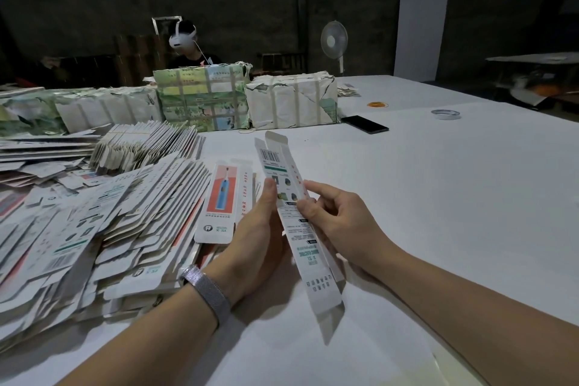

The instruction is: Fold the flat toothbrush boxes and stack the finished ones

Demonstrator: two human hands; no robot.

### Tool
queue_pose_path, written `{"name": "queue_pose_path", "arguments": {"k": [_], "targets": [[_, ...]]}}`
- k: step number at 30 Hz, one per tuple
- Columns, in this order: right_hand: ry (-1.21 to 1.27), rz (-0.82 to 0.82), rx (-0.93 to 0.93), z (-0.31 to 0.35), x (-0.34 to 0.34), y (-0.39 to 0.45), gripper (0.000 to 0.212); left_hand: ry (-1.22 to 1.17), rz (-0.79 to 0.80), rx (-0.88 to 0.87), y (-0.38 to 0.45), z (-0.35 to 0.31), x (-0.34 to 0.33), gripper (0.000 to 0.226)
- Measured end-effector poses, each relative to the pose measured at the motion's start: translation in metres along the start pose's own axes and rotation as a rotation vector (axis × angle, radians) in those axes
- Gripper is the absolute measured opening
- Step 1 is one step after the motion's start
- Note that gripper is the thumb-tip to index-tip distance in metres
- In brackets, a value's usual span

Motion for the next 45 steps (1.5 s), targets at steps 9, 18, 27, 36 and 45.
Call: {"name": "queue_pose_path", "arguments": {"k": [9,18,27,36,45], "targets": [[0.097,0.073,-0.037,0.007,-0.008,-0.004,0.047,-0.016,-0.044,0.037,0.0,0.001,0.004,0.054],[0.26,0.047,-0.102,0.016,-0.005,-0.006,0.031,0.037,-0.118,-0.019,0.004,0.002,0.009,0.037],[0.31,0.013,-0.125,0.012,-0.003,-0.002,0.027,0.085,-0.152,-0.072,0.007,0.0,0.013,0.043],[0.315,0.013,-0.122,0.01,-0.002,-0.002,0.025,0.135,-0.171,-0.086,0.008,-0.001,0.016,0.033],[0.315,-0.004,-0.165,-0.002,0.003,-0.001,0.036,0.116,-0.077,-0.083,0.01,-0.001,0.014,0.042]]}}
Point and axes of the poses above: each hand's wrist, its own y-axis towards the middle knuckle, its own x-axis out of the back of the hand, z = x × y, the point moved 6 cm from there along y, towards the middle knuckle, and after that the axes turned 15 degrees about x, right-handed, at the moved point
